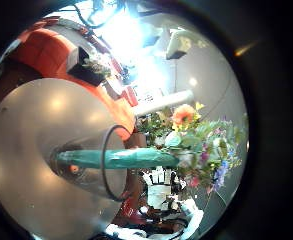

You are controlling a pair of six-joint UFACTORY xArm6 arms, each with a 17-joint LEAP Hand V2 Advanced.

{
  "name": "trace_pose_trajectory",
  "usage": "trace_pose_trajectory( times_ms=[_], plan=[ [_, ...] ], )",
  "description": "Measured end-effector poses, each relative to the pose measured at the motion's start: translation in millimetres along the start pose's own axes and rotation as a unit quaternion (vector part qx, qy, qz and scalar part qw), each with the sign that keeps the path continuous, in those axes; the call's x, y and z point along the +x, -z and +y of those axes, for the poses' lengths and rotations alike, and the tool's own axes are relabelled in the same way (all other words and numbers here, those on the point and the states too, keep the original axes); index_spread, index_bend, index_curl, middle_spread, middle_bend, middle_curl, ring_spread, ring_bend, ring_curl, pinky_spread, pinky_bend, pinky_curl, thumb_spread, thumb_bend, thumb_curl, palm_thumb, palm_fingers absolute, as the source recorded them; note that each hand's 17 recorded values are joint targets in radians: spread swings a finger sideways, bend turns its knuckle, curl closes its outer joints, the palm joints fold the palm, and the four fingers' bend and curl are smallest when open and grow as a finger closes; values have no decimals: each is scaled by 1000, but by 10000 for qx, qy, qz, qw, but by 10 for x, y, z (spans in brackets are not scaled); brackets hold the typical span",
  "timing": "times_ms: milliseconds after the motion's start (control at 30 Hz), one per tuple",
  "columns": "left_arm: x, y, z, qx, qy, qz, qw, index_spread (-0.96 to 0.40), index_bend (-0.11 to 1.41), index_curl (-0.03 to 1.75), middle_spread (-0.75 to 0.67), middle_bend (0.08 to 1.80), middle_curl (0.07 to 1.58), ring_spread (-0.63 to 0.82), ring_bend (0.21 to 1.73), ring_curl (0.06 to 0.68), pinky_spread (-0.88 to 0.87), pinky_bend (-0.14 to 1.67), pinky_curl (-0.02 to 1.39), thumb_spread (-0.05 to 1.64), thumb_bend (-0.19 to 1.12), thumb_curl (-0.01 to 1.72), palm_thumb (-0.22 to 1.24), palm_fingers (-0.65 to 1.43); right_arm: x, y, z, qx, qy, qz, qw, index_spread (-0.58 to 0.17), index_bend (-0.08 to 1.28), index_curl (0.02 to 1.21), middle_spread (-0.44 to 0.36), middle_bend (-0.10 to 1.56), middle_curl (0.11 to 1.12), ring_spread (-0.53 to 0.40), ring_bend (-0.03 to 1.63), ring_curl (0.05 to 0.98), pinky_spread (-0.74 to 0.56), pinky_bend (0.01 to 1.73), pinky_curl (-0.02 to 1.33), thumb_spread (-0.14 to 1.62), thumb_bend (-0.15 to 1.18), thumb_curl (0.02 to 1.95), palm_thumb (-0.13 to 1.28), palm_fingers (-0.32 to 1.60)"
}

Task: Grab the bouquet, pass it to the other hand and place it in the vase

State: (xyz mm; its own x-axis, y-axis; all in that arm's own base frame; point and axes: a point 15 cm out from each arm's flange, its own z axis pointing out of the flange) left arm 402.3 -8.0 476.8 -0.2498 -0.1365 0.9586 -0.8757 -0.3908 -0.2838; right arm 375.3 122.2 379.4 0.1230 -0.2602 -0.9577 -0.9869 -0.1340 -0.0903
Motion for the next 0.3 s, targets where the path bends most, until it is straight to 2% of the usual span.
trace_pose_trajectory(
  times_ms=[200, 300],
  plan=[
    [357, -27, 214, 1, -151, -84, 9998, 160, 118, 319, 551, 163, 345, 599, 571, 181, 581, 244, 359, 920, -32, 359, 152, -131, 29, 82, 70, -28, 155, 85, 9998, -252, 172, 302, 126, 182, 289, 219, 367, 258, 427, 494, 307, 987, -23, 543, 776, 31],
    [425, -34, 313, 30, -177, -141, 9997, 159, 123, 293, 548, 166, 324, 602, 557, 181, 576, 236, 352, 920, -32, 352, 154, -115, 148, 171, 166, -118, 148, 266, 9995, -252, 170, 304, 125, 181, 289, 219, 365, 259, 428, 493, 306, 987, -23, 544, 775, 32]
  ],
)
